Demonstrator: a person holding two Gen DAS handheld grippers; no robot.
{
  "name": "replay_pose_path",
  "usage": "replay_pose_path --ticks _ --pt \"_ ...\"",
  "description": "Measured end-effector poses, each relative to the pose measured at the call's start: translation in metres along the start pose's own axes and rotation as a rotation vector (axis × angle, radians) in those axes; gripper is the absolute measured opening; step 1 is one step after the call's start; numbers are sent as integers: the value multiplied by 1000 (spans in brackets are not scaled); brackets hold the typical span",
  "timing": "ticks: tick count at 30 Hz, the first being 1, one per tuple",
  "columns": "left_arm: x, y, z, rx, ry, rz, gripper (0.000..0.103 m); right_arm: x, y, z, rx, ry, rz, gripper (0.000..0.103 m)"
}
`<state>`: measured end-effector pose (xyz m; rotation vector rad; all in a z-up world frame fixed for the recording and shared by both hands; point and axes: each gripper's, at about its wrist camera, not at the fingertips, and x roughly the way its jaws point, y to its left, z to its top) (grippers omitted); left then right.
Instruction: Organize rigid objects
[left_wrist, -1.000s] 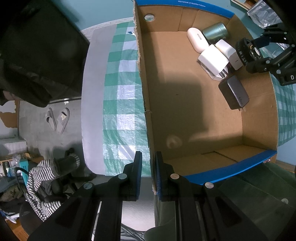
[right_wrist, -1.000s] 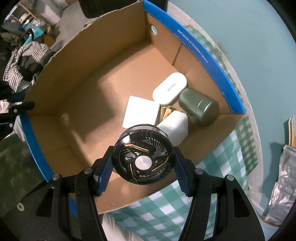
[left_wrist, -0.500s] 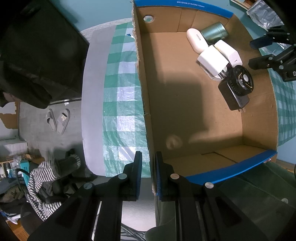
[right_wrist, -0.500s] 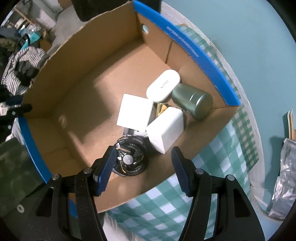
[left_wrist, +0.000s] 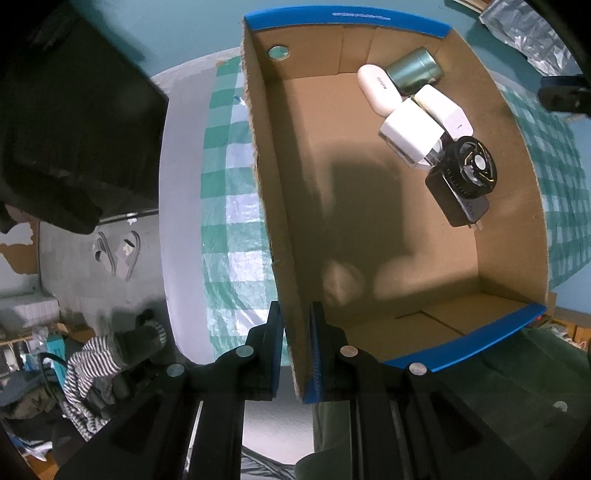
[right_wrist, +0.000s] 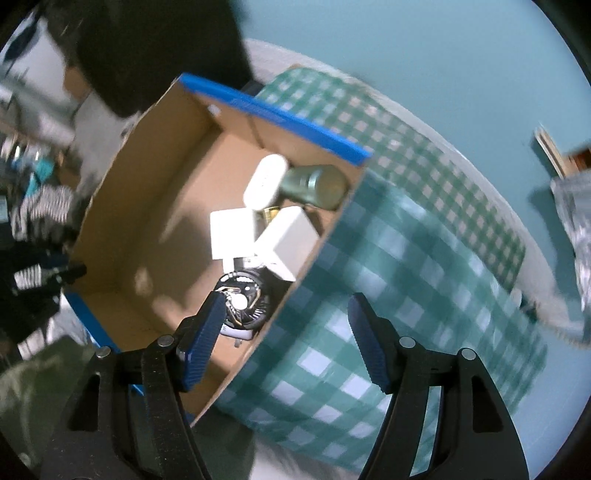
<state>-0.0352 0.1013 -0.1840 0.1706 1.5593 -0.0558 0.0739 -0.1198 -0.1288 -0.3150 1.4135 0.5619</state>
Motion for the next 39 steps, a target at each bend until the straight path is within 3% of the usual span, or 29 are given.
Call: replay_pose_path --ticks 6,12,15,17,19,26,34,39 --pt "-11 2 7 0 -31 11 27 -32 -24 -18 173 -90 -7 72" --pt "-39 11 22 -63 -101 9 30 -62 -38 -42 302 -174 -55 72" --pt "-68 15 29 -104 -182 -31 56 -77 -42 -53 343 -211 -80 72" --pt "-91 13 32 -104 -254 -35 62 -88 -45 -62 377 -255 -91 72" --pt "-109 8 35 -98 -305 -35 76 -99 -47 -70 407 -297 -87 72" --pt "-158 -1 39 -126 -437 -104 90 -132 -50 -89 464 -379 -148 72" --pt "-178 -28 35 -58 -526 13 98 -164 -46 -101 471 -501 -245 72" --pt "-191 -38 31 -47 -558 38 101 -174 -41 -104 462 -550 -274 72"
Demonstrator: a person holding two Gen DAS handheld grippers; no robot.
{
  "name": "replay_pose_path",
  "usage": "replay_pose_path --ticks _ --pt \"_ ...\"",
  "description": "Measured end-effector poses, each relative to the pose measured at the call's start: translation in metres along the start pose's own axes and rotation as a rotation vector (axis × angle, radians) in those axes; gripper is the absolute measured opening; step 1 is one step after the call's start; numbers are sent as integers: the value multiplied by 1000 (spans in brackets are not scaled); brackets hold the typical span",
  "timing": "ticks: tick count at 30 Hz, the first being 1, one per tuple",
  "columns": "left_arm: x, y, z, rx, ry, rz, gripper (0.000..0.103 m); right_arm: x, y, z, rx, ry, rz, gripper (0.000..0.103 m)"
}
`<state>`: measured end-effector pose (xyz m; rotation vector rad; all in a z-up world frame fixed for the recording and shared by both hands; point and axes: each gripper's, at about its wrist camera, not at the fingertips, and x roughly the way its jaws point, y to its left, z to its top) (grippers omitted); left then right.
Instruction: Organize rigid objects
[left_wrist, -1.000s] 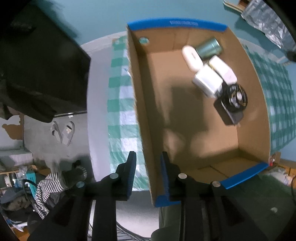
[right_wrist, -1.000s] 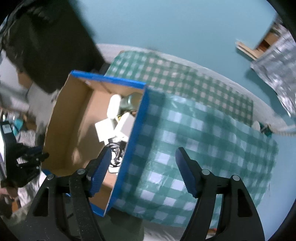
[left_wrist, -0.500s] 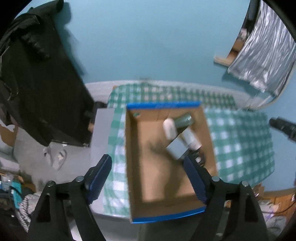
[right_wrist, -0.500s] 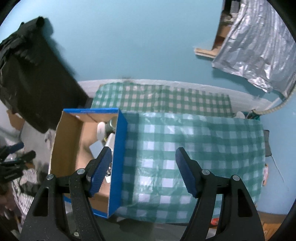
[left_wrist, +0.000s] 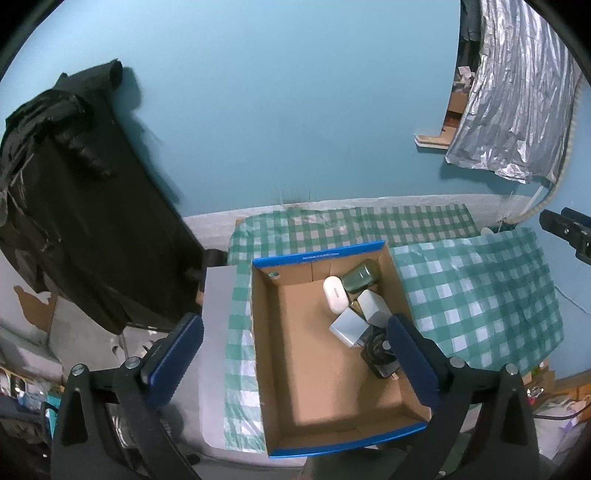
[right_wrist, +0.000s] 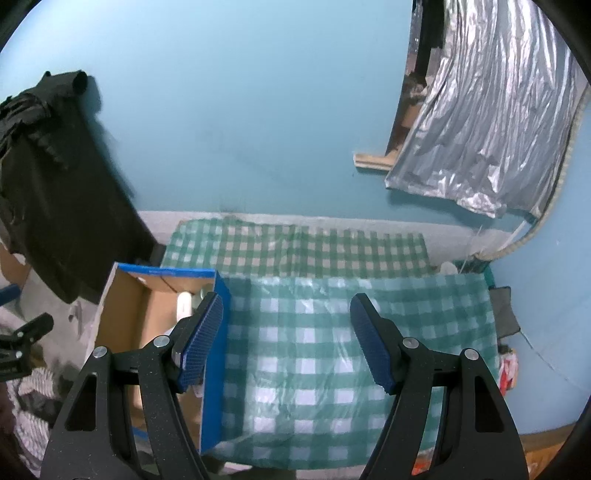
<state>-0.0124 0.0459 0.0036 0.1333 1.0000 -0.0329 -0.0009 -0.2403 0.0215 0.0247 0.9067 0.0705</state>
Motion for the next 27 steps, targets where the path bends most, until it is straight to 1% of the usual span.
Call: replay_pose_path --ticks 3,6,8,15,27 --pt "-3 -5 3 3 2 2 101 -4 0 1 -7 -12 -12 72" --pt "-8 -7 5 4 -7 -11 101 -10 -4 2 2 -35 -19 72" --pt "-9 -9 6 10 -11 -2 101 -12 -6 2 8 -41 -23 72" --pt "-11 -11 7 16 -16 1 101 -14 -8 1 3 -34 -36 72" --pt "-6 -13 4 30 7 -3 101 -13 -11 0 19 -20 -36 72"
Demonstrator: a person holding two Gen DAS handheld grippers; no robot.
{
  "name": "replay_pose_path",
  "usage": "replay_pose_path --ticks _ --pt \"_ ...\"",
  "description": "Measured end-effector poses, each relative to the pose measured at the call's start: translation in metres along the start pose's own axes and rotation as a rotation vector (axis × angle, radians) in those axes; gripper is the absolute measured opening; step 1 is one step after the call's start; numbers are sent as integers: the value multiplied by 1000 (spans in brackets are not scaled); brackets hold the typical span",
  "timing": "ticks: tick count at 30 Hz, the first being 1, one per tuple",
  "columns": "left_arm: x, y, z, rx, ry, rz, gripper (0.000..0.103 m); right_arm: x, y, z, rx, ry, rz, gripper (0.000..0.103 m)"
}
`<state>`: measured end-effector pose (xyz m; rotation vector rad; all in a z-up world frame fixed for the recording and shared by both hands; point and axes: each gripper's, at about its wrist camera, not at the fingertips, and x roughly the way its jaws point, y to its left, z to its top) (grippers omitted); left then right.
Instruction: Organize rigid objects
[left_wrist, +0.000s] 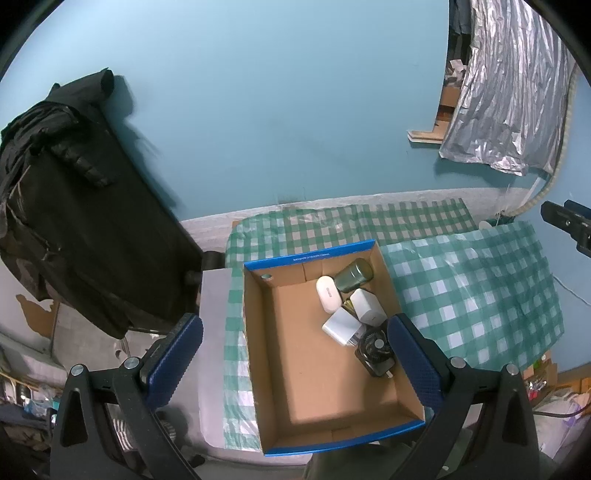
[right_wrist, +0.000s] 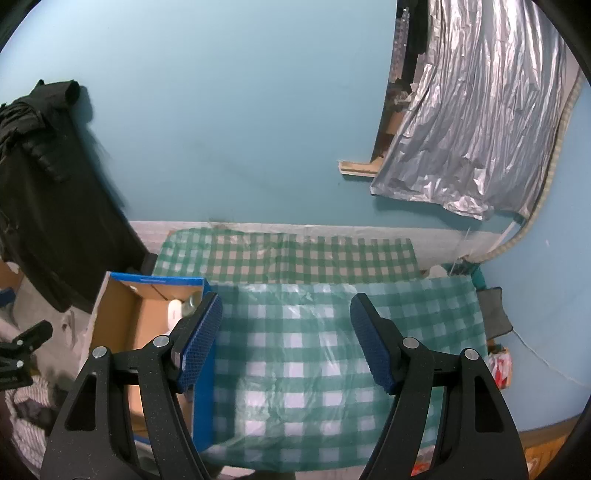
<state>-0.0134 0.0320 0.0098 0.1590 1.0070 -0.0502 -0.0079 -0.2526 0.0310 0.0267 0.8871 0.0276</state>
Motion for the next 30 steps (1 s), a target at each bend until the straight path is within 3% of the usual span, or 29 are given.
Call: replay_pose_path --ticks 30 --pt "6 1 2 8 18 7 101 5 3 2 -12 12 6 72"
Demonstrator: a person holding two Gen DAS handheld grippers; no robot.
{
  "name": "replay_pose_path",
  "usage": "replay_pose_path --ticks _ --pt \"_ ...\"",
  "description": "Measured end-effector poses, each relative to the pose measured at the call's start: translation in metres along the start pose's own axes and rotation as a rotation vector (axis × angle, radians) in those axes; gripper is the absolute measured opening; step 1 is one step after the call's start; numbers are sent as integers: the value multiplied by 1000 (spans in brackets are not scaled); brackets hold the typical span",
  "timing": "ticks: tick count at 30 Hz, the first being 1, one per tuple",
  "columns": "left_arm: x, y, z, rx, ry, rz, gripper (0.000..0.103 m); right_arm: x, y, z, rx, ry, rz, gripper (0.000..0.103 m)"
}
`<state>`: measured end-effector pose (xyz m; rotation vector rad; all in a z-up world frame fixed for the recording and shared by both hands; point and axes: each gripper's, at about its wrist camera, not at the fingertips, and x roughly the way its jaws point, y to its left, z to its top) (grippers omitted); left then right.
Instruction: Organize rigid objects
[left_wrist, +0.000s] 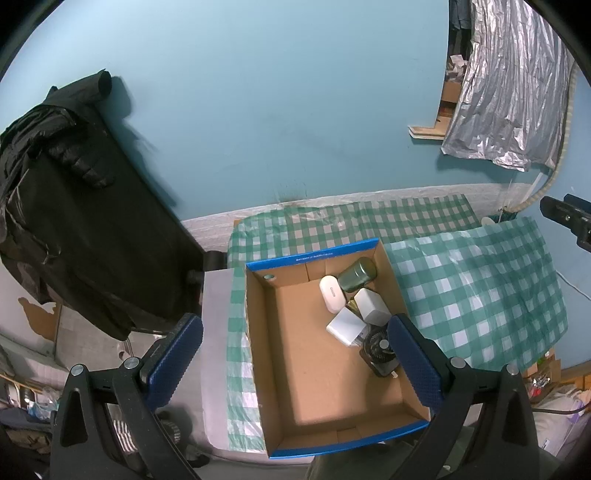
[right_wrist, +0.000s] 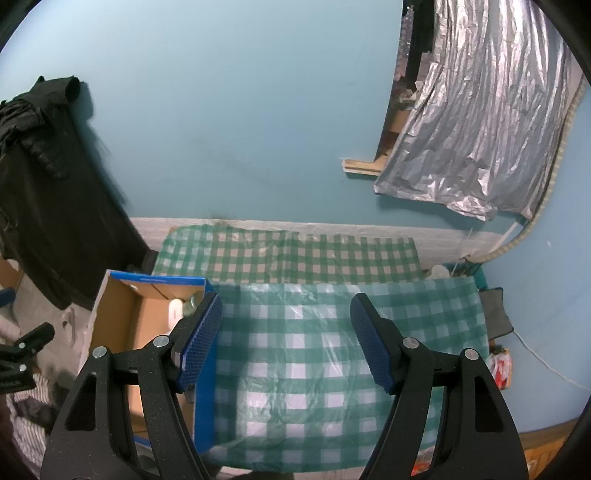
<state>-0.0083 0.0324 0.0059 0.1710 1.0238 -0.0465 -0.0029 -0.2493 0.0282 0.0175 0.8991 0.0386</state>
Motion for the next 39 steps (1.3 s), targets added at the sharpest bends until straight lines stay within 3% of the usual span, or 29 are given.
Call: replay_pose_path --ticks 39 --pt "5 -2 4 6 -5 30 101 19 0 10 -34 15 31 72"
